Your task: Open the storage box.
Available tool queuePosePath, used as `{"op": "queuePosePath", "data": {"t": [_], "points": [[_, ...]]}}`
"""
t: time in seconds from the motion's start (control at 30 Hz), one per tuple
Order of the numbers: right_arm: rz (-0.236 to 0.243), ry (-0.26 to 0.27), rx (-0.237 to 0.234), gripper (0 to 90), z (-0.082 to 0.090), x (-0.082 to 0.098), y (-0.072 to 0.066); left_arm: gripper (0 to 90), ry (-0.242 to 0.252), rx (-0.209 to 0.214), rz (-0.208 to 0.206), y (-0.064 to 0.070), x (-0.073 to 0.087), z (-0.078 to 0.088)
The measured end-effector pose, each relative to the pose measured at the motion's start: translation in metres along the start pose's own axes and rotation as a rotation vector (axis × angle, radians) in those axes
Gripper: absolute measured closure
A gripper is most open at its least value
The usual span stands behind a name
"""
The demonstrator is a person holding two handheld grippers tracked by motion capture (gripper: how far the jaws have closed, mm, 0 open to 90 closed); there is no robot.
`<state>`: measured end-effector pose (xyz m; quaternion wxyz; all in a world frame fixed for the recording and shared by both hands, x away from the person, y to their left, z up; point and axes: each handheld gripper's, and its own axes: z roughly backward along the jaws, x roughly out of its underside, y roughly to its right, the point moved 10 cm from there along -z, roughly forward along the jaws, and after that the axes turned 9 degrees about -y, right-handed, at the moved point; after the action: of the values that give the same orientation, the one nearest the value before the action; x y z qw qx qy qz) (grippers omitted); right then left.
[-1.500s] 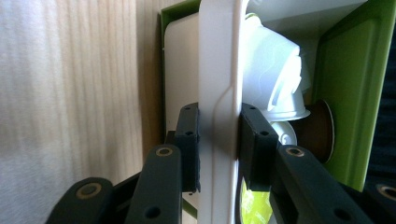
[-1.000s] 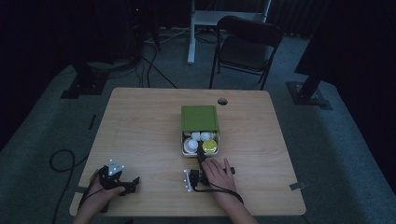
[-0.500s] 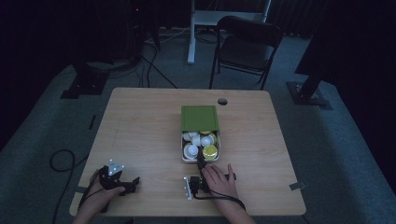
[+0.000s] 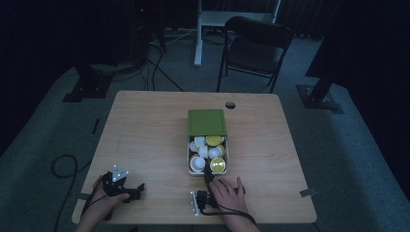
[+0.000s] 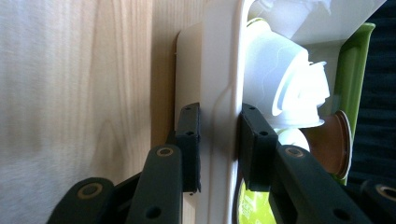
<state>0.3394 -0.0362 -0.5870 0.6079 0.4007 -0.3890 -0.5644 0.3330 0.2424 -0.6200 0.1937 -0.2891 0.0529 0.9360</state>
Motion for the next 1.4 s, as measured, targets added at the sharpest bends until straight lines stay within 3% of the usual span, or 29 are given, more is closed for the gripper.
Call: {"op": "queuePosePath", "data": {"t": [1.17,1.4], "points": [[-0.003,0.036,-0.048,71.1,0.031,0.002,-0.011,0.0,-0.001,0.000,-0.001,0.000,0.000,0.000],[-0.121,0.119,-0.112,64.0,0.046,-0.009,-0.003,0.0,0.000,0.000,-0.001,0.000,0.000,0.000]]}}
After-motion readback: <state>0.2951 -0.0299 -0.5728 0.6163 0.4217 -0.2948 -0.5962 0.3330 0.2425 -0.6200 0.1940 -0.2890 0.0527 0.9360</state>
